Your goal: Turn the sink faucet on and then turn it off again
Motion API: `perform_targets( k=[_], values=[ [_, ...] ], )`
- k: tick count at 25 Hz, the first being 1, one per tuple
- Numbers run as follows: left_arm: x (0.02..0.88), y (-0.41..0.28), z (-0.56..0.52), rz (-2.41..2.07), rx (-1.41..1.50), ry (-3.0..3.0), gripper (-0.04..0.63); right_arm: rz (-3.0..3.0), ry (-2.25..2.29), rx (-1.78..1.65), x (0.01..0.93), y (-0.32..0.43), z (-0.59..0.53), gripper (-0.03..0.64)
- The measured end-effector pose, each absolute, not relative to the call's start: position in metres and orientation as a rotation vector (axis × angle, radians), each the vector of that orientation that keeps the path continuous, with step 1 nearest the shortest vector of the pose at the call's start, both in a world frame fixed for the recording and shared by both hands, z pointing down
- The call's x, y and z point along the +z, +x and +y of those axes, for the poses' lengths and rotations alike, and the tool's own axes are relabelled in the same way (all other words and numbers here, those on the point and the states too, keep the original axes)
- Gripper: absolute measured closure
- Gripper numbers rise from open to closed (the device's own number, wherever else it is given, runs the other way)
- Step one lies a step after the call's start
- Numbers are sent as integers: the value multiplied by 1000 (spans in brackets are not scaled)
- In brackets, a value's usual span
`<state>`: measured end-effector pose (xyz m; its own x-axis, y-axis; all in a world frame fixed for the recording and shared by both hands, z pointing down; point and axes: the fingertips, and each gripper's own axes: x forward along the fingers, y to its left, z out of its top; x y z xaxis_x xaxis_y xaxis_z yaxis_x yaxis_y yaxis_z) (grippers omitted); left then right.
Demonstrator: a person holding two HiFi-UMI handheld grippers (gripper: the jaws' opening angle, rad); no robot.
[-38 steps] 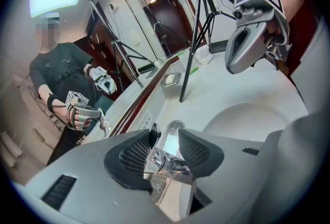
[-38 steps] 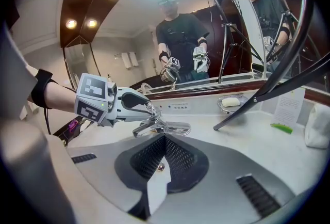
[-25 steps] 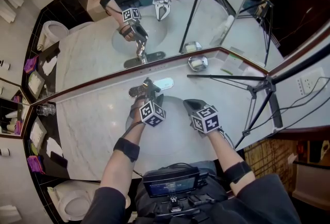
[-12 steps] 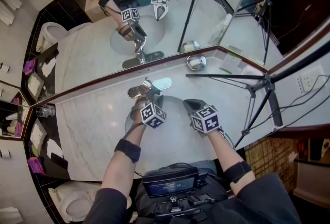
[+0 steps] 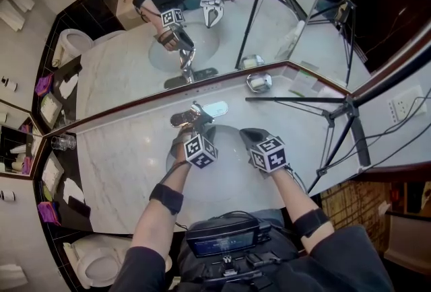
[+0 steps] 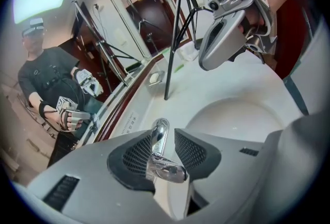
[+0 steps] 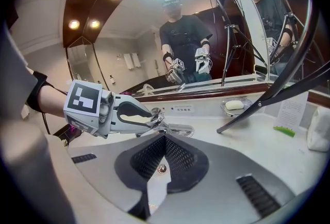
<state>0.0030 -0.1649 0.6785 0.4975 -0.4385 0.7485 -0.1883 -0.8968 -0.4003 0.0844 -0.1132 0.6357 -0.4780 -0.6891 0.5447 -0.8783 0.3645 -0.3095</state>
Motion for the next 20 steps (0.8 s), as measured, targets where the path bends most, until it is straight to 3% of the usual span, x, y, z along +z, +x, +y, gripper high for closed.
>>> perform_targets(
  k=[3,7,20],
  values=[
    [662,-4,-160,564,-1315,-2497,484,-2321,1368,816,633,79,-114,594],
    [633,-22,-161,706,-1231,-2551,592,-2340,1347,799,629,68,-114,594],
    [596,-104,-124,1155,-1022,-2869,594,-2387,1309,735,608,49,-112,594]
  ],
)
